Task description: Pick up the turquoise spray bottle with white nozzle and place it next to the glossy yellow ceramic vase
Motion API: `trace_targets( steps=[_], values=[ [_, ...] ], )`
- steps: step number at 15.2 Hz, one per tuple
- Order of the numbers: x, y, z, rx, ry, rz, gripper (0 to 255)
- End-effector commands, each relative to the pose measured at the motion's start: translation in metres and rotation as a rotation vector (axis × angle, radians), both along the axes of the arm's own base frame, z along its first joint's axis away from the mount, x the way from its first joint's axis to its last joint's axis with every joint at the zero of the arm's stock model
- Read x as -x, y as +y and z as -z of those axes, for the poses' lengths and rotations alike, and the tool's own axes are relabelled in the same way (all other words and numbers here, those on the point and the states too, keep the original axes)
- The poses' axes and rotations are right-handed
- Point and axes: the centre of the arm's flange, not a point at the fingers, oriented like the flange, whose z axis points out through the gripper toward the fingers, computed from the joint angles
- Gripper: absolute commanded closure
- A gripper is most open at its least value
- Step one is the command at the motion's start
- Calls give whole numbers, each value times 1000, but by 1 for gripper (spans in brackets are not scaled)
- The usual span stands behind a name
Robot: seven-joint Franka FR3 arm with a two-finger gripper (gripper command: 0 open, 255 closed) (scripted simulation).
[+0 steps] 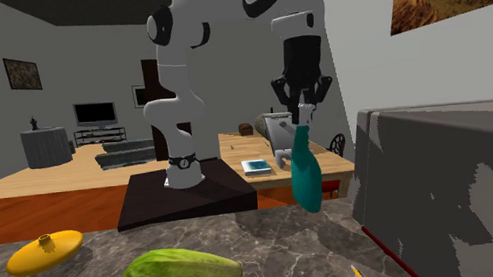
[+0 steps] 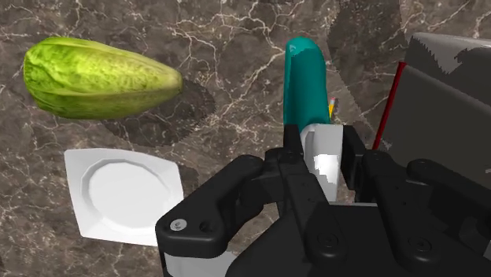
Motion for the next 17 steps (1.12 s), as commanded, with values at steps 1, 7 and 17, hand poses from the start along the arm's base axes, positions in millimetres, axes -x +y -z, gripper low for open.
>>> trace_targets(
  steps=[1,7,17],
  values=[
    [4,-27,0,0,-1,-1,255],
    [15,-105,0,0,-1,-1,255],
    [34,-236,-1,0,-1,-1,255]
  ],
)
